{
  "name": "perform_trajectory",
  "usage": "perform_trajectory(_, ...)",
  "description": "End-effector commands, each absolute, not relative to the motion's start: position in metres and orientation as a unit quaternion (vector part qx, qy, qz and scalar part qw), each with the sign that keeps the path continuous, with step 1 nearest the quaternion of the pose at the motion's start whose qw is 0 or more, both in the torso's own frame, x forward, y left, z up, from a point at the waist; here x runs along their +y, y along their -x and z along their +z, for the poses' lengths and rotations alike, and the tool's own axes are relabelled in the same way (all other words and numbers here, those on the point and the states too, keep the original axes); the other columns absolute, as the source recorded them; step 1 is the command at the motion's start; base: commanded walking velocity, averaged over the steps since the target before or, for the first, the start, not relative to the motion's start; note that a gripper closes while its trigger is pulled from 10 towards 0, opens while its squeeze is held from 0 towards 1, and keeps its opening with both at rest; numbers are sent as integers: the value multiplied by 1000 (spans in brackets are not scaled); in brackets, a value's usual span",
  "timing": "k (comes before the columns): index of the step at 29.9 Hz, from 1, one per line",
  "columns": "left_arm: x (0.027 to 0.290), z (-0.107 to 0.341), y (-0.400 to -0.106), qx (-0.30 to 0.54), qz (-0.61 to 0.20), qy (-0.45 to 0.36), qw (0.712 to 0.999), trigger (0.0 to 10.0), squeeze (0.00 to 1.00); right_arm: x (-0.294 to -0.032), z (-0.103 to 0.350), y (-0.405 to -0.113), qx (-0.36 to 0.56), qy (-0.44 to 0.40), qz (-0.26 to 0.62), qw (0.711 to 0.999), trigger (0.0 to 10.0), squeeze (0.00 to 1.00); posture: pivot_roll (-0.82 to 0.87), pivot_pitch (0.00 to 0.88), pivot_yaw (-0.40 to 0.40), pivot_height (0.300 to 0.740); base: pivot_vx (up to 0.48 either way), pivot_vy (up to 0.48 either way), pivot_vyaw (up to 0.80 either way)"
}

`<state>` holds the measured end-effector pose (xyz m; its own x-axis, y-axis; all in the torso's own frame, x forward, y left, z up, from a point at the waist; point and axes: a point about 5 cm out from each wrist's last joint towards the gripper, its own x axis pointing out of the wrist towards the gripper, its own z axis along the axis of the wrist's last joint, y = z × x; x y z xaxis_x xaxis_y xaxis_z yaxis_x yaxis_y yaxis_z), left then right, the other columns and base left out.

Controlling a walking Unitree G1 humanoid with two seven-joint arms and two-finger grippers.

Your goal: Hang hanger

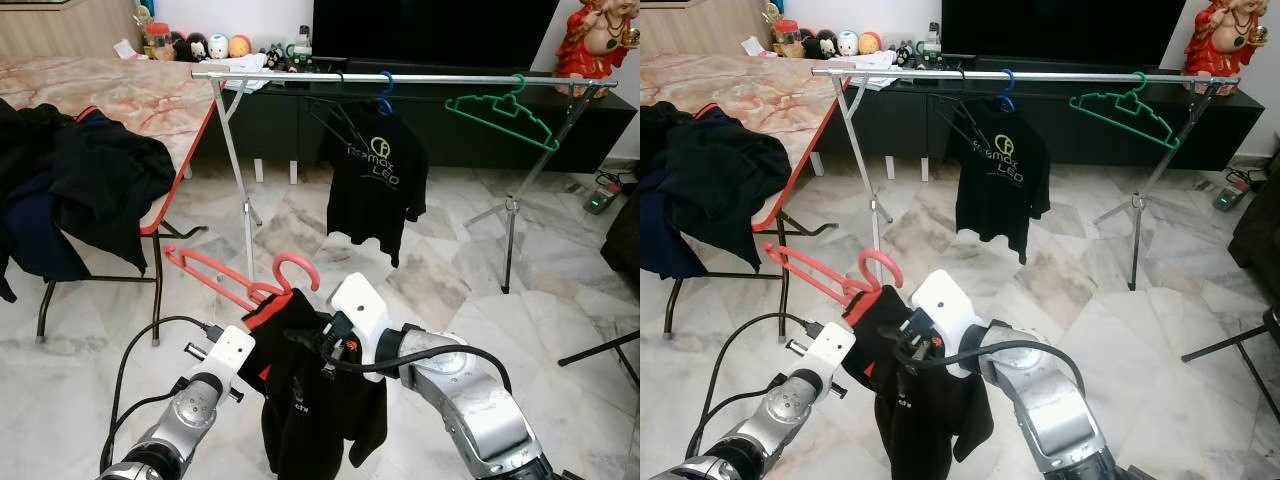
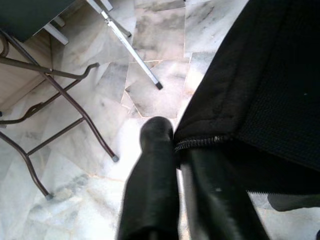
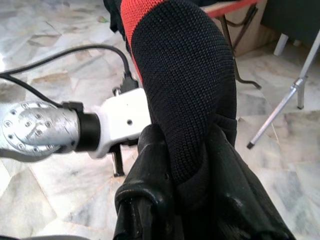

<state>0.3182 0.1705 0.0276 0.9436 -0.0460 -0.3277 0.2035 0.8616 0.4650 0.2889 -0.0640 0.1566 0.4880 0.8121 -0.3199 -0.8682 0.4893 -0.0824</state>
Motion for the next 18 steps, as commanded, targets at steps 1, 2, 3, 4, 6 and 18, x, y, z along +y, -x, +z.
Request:
perform_trajectory(1,176,24,-316,172,-48,-246,953,0,0,-67,162,-291,103,123,488,858,0,0,-32,119,-28,740,0,0,0)
perform_trajectory(2,176,23,-316,176,-47,-243,953,0,0,-70,161,-292,104,127,485,859,0,0,-31,120,-28,740,0,0,0)
perform_trajectory(3,177,23,-316,178,-47,-241,953,0,0,-72,160,-292,105,131,483,860,0,0,-31,120,-28,740,0,0,0)
perform_trajectory(4,178,22,-315,181,-44,-237,954,0,0,-80,157,-295,110,146,475,861,0,0,-31,120,-28,740,0,0,0)
perform_trajectory(6,179,22,-315,183,-37,-228,955,0,0,-93,149,-299,126,177,459,861,0,0,-33,121,-26,740,0,0,0)
perform_trajectory(18,179,21,-315,196,-25,-191,962,0,0,-186,93,-287,259,188,467,825,0,0,-38,122,-26,740,0,0,0)
